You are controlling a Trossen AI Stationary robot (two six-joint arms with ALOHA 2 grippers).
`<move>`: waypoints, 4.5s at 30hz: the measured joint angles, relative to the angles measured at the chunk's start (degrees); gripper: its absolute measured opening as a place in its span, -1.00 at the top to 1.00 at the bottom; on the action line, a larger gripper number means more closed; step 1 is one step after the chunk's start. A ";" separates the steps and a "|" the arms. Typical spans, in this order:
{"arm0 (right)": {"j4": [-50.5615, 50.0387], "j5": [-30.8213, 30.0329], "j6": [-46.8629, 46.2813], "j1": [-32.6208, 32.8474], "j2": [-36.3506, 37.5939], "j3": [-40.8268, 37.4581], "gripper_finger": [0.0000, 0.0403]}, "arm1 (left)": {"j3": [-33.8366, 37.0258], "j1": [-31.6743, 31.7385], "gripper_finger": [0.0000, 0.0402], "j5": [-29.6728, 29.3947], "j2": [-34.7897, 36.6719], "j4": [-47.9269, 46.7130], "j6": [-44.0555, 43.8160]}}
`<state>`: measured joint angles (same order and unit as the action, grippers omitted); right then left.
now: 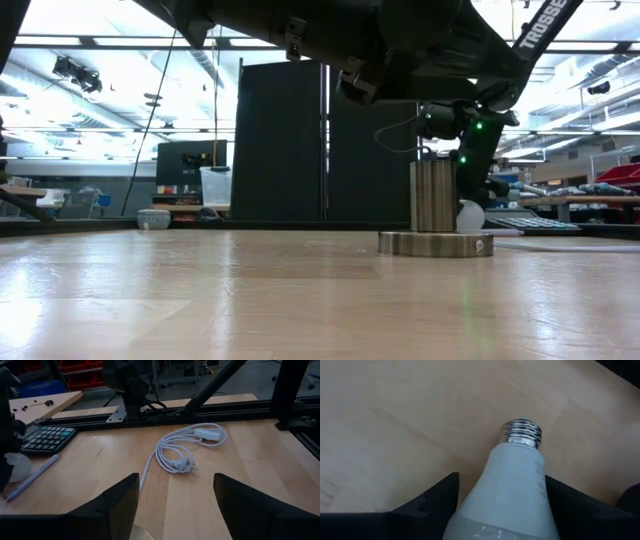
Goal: Screw lightbulb
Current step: Move the lightbulb from the top to the center of the table
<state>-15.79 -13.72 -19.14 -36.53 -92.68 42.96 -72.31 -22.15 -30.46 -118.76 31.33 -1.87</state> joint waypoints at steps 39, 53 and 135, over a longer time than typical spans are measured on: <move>4.70 19.01 4.01 33.44 -1.80 17.81 -0.35 | 11.86 -15.76 -0.29 -28.42 16.28 -48.54 -36.09; 16.54 31.82 -1.50 37.53 -7.53 17.84 -0.34 | 15.58 -14.84 -0.29 -40.63 16.22 -45.46 -8.90; -8.75 19.76 -0.31 39.92 16.33 17.79 -0.47 | 15.15 -6.79 -0.03 2.57 16.17 -61.70 -28.76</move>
<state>-24.55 6.05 -19.45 3.39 -76.35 60.75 -57.16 -28.94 -27.89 -102.59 -30.37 -30.63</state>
